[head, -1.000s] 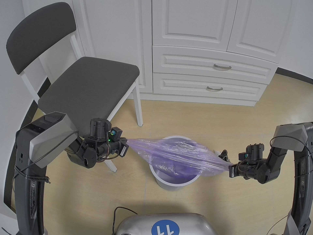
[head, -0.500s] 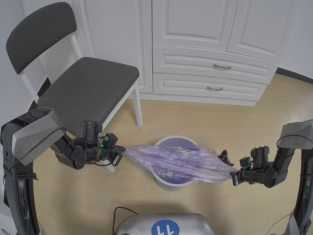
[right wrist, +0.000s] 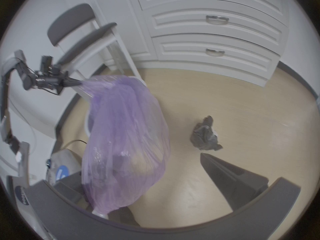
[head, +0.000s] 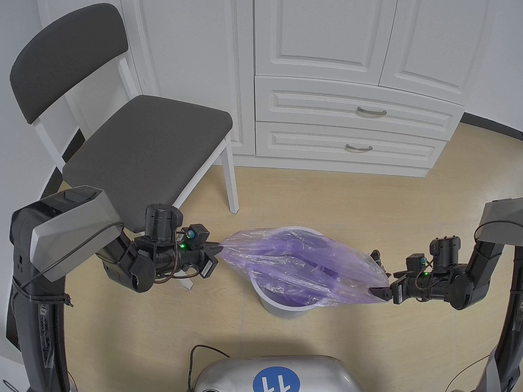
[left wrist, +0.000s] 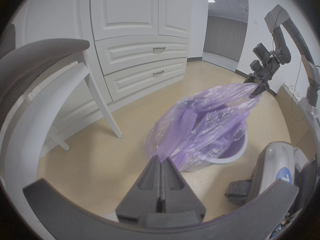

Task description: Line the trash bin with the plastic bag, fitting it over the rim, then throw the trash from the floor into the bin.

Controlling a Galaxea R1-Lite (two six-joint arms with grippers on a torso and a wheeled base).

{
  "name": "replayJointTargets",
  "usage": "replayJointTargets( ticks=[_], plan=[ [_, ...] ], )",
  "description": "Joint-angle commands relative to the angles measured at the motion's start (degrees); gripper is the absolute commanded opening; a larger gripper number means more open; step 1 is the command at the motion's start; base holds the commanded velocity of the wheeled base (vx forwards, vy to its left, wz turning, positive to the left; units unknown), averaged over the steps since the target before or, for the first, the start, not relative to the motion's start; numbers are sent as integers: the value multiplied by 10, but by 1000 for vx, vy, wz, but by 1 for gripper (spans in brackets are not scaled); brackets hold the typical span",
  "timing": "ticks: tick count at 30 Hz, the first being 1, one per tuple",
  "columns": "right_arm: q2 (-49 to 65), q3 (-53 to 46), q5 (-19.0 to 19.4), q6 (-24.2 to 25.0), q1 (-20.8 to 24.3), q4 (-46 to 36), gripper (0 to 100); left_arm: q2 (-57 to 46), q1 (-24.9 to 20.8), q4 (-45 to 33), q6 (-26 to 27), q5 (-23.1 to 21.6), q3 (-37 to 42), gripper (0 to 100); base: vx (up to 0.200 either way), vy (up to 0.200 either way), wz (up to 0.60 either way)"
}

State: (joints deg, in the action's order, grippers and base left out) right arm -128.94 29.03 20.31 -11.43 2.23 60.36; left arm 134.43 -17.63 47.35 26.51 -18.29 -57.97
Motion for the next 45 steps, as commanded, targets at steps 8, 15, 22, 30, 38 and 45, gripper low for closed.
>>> replayJointTargets(
  ticks=[8,15,22,30,38,45],
  plan=[
    [62,-16,254,84,-103,23,100,25,-26,60,-13,41,12,0,0,0,0],
    [15,-6,322,139,-140,82,100,67,-18,53,-9,71,-28,0,0,0,0],
    [-55,-5,330,179,-161,200,100,90,14,6,14,104,-69,0,0,0,0],
    [-53,-3,330,179,-174,206,100,87,22,-13,15,107,-77,0,0,0,0],
    [24,-13,303,193,-147,209,100,60,10,-3,6,101,-59,0,0,0,0],
    [98,-21,74,201,-6,203,100,29,-9,20,-37,99,-35,100,0,0,0]
  ],
)
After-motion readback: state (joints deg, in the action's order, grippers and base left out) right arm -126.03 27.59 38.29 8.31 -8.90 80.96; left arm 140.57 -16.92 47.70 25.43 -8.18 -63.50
